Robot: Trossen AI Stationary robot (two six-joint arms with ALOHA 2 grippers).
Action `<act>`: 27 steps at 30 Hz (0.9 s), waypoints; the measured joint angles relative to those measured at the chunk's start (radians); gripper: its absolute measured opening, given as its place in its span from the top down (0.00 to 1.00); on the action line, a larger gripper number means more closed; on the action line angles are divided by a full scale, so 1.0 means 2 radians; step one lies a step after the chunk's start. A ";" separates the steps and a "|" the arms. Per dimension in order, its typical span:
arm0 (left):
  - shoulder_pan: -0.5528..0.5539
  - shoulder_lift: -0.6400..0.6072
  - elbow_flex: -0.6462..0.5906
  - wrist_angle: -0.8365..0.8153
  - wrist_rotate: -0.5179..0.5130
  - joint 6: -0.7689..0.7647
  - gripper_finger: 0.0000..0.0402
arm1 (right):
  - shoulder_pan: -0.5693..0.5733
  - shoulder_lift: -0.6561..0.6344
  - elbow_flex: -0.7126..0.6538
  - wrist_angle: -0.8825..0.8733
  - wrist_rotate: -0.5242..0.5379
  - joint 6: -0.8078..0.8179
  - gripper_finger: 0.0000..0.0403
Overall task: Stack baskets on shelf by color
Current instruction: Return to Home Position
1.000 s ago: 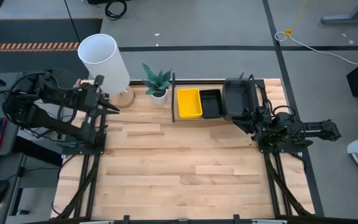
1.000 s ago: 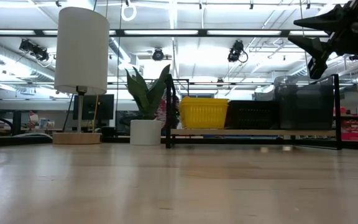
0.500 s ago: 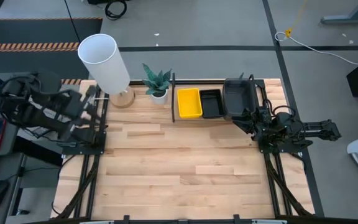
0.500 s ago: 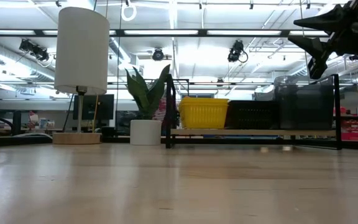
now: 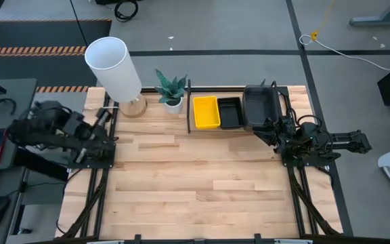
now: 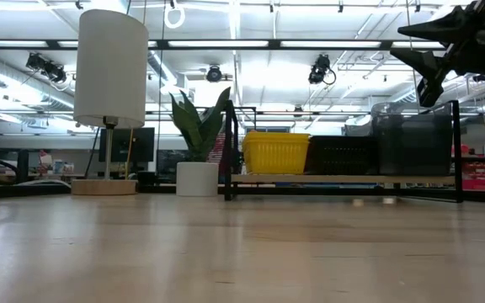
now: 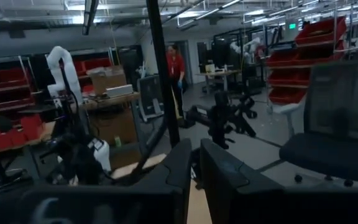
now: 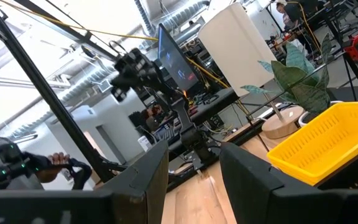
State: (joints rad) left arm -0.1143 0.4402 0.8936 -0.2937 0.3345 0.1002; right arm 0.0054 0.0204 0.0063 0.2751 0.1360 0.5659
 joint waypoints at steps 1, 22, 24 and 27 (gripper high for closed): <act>0.000 -0.013 -0.024 0.013 0.000 0.000 0.89 | 0.000 0.000 0.000 0.000 0.000 0.000 0.63; 0.000 -0.216 -0.305 0.157 0.000 -0.004 0.90 | 0.000 0.000 0.000 0.000 0.000 0.000 0.63; 0.000 -0.219 -0.323 0.178 0.000 -0.004 0.91 | 0.000 0.000 0.000 0.000 0.000 0.000 0.63; 0.000 -0.218 -0.344 0.196 0.000 -0.003 0.92 | 0.000 0.000 0.000 0.000 0.000 0.000 0.63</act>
State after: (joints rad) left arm -0.1143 0.0044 0.2060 0.0992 0.3340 0.0942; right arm 0.0055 0.0204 0.0063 0.2752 0.1364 0.5659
